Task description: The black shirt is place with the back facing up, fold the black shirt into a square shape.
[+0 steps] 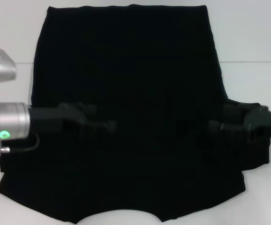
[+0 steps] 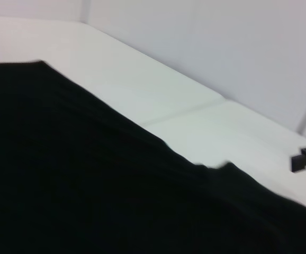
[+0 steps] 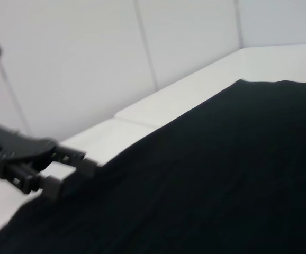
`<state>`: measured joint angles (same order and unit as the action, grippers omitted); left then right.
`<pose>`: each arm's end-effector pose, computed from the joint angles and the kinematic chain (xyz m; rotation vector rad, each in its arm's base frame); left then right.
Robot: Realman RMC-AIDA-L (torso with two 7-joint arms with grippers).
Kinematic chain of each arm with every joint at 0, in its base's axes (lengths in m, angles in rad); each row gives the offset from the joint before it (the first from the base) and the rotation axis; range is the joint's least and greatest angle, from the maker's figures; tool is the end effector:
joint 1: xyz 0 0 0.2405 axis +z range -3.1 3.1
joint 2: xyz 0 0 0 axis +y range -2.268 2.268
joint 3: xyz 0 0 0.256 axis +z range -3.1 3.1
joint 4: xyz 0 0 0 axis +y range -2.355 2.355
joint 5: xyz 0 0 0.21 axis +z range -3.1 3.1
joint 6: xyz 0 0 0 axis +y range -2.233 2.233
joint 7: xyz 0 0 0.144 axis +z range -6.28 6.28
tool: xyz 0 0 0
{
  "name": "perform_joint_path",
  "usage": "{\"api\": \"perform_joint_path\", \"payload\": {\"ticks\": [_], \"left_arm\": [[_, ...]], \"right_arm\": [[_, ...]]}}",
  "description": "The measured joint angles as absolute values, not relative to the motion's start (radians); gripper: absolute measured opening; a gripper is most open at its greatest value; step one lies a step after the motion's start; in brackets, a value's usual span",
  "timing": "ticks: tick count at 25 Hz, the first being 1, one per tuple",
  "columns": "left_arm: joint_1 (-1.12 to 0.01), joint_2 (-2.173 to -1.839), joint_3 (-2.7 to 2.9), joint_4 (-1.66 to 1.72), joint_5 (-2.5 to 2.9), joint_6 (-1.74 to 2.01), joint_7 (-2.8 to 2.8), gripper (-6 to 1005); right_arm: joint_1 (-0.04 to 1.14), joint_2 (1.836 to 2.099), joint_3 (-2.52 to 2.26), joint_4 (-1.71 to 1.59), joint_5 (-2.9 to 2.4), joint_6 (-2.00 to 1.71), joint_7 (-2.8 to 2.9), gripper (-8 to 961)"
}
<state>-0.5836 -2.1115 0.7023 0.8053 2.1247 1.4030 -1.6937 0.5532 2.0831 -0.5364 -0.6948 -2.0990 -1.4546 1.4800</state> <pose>-0.2501 0.3662 0.0072 -2.6055 -0.8540 -0.5144 0.2792 0.3511 0.0193 -2.5396 0.7793 0.6259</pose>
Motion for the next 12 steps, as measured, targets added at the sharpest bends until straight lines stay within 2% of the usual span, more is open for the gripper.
{"api": "perform_joint_path", "payload": {"ticks": [3, 5, 8, 12], "left_arm": [[-0.582, -2.093, 0.653, 0.817, 2.124, 1.395, -1.804, 949], [-0.579, -2.057, 0.653, 0.82, 2.125, 1.401, -1.924, 941], [-0.568, -2.007, 0.664, 0.815, 2.127, 1.425, -2.079, 930], [-0.528, -1.959, 0.637, 0.806, 2.128, 1.447, -2.251, 817]], "right_arm": [[0.568, 2.069, -0.523, -0.715, -2.078, -1.429, 1.637, 891], [0.587, 2.048, -0.525, -0.73, -2.076, -1.42, 1.751, 891], [0.629, 2.001, -0.528, -0.745, -2.08, -1.418, 1.933, 890], [0.688, 1.927, -0.537, -0.744, -2.105, -1.371, 2.185, 889]]}}
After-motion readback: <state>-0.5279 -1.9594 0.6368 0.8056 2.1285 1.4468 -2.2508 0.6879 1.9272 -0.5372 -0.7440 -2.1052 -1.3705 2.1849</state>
